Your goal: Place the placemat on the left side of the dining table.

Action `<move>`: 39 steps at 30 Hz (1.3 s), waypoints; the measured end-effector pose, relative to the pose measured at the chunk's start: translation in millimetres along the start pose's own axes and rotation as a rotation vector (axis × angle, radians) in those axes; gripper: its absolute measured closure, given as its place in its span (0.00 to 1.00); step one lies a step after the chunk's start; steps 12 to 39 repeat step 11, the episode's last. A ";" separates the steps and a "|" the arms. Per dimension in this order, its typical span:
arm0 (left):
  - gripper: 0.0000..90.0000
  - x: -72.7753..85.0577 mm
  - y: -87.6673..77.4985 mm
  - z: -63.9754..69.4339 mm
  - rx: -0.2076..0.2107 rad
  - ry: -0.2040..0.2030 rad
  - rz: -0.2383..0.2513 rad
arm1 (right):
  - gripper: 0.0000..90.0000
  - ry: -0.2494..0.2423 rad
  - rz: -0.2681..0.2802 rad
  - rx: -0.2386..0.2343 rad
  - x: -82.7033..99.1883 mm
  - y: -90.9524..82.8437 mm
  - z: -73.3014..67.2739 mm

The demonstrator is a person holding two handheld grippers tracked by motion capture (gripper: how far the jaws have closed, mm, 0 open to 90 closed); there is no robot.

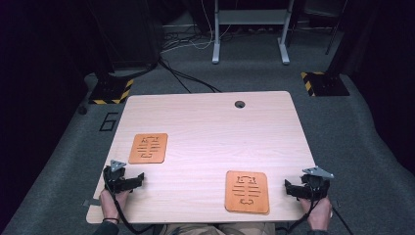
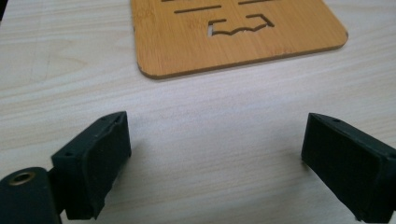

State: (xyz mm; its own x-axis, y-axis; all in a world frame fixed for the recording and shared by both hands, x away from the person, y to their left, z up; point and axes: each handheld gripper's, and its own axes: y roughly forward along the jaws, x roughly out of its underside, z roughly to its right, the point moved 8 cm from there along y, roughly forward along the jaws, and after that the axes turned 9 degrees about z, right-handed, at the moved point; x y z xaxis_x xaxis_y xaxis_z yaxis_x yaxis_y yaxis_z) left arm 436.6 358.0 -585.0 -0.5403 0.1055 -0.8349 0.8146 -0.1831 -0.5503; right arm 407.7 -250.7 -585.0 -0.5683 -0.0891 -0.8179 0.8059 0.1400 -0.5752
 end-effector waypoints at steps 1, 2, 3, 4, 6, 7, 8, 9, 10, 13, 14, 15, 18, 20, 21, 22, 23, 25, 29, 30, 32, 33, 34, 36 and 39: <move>0.08 0.1 0.0 0.0 0.001 0.001 0.000 | 0.01 0.000 0.000 0.000 0.0 0.0 0.0; 0.08 0.7 0.3 -0.5 0.007 0.012 -0.012 | 0.01 0.000 0.000 0.000 0.0 0.0 0.0; 0.07 0.2 1.2 -0.2 0.003 0.004 -0.004 | 0.01 0.000 0.000 0.000 0.0 0.0 0.0; 0.07 0.3 1.2 -0.3 0.003 0.005 -0.005 | 0.01 0.000 0.000 0.000 0.0 0.0 0.0; 0.07 0.7 0.7 -0.7 0.002 0.011 -0.011 | 0.01 0.000 0.000 0.000 0.0 0.0 0.0; 0.06 0.8 0.7 -0.7 0.001 0.011 -0.012 | 0.01 0.000 0.001 0.000 0.0 -0.1 0.0; 0.06 0.8 0.8 -0.7 0.000 0.011 -0.011 | 0.01 0.000 0.001 0.000 0.0 0.0 0.0; 0.06 0.8 0.8 -0.7 0.001 0.011 -0.012 | 0.01 -0.001 0.001 0.000 0.0 -0.1 0.0; 0.06 0.8 0.8 -0.8 0.000 0.011 -0.012 | 0.01 0.000 0.001 0.000 0.0 -0.1 0.0; 0.06 0.8 0.8 -0.8 0.000 0.011 -0.012 | 0.01 0.000 0.001 0.000 0.0 -0.1 0.0; 0.06 0.8 0.8 -0.8 0.000 0.011 -0.012 | 0.01 0.000 0.001 0.000 0.0 -0.1 0.0; 0.06 0.8 0.8 -0.8 0.000 0.011 -0.012 | 0.01 0.000 0.001 0.000 0.0 -0.1 0.0; 0.06 0.8 0.8 -0.8 0.000 0.011 -0.012 | 0.01 0.000 0.001 0.000 0.0 -0.1 0.0; 0.06 0.8 0.8 -0.8 0.000 0.011 -0.012 | 0.01 0.000 0.001 0.000 0.0 -0.1 0.0; 0.06 0.8 0.8 -0.8 0.000 0.011 -0.012 | 0.01 0.000 0.001 0.000 0.0 -0.1 0.0; 0.06 0.8 0.8 -0.8 0.000 0.011 -0.012 | 0.01 0.000 0.001 0.000 0.0 -0.1 0.0; 0.06 0.8 0.8 -0.8 0.000 0.011 -0.012 | 0.01 0.000 0.001 0.000 0.0 -0.1 0.0; 0.06 0.8 0.8 -0.8 0.000 0.011 -0.012 | 0.01 0.000 0.001 0.000 0.0 -0.1 0.0; 0.06 0.8 0.8 -0.8 0.000 0.011 -0.012 | 0.01 0.000 0.001 0.000 0.0 -0.1 0.0; 0.06 0.8 0.8 -0.8 0.000 0.011 -0.012 | 0.01 0.000 0.001 0.000 0.0 -0.1 0.0; 0.06 0.8 0.8 -0.8 0.000 0.011 -0.012 | 0.01 0.000 0.001 0.000 0.0 -0.1 0.0; 0.06 0.8 0.8 -0.8 0.000 0.011 -0.012 | 0.01 0.000 0.001 0.000 0.0 -0.1 0.0; 0.06 0.8 0.8 -0.8 0.000 0.011 -0.012 | 0.01 0.000 0.001 0.000 0.0 -0.1 0.0; 0.06 0.8 0.8 -0.8 0.000 0.011 -0.012 | 0.01 0.000 0.001 0.000 0.0 -0.1 0.0; 0.06 0.8 0.8 -0.8 0.000 0.011 -0.012 | 0.01 0.000 0.001 0.000 0.0 -0.1 0.0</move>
